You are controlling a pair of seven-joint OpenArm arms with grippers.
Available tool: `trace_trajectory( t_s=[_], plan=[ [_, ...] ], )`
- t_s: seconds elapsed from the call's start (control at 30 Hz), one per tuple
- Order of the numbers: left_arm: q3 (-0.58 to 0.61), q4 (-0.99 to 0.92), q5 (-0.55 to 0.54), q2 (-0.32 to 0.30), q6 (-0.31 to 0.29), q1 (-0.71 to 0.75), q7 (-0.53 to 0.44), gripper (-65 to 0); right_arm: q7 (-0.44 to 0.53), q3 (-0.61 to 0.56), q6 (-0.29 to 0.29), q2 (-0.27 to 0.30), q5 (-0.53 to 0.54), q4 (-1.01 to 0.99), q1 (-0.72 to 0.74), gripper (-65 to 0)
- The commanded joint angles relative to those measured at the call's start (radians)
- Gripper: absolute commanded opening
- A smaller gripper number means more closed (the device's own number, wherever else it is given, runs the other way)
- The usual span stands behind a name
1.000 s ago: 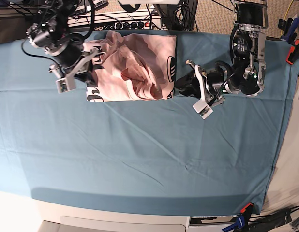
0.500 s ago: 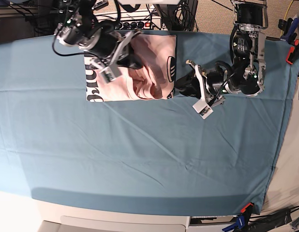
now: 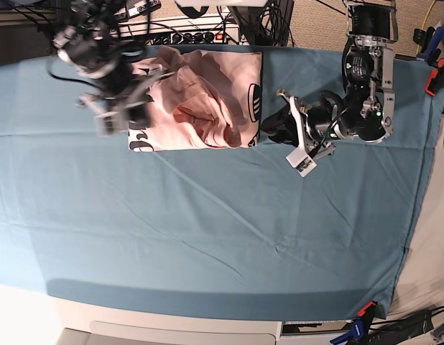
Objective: Fold the T-shirt properly
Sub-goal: 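Press and tuck the folded shirt's edge with the right gripper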
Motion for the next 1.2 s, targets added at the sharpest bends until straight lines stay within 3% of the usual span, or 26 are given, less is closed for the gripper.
trace_trajectory(
  t_s=[0.0,0.1,0.23,0.4,0.73,1.17],
  plan=[
    [-0.002,0.016,-0.018,-0.005,-0.003,-0.013,-0.023,-48.0,0.021,0.036,-0.011,0.001,0.010,0.017,0.000,-65.0],
    [-0.002,0.016,-0.019,-0.005,-0.003,-0.013,-0.023,-48.0,0.018,0.100,-0.039,0.001,0.013,0.004,-0.003,-65.0],
    [-0.002,0.016,-0.018,-0.005,-0.003,-0.013,-0.029,-48.0,0.006,0.082,-0.043,0.001,0.013,-0.076,-0.008,-65.0],
    [-0.002,0.016,-0.018,-0.005,-0.003,-0.013,-0.029,-48.0,-0.010,0.000,-0.042,0.001,0.015,-0.165,-0.008,-65.0],
    [-0.002,0.016,-0.018,-0.005,-0.003,-0.013,-0.029,-48.0,-0.045,-0.209,-0.030,0.001,0.028,-0.140,-0.020,-65.0],
    [-0.002,0.016,-0.018,-0.005,-0.003,-0.013,-0.030,-48.0,-0.068,-0.385,-0.030,0.001,0.035,-0.140,-0.052,-65.0]
  ],
)
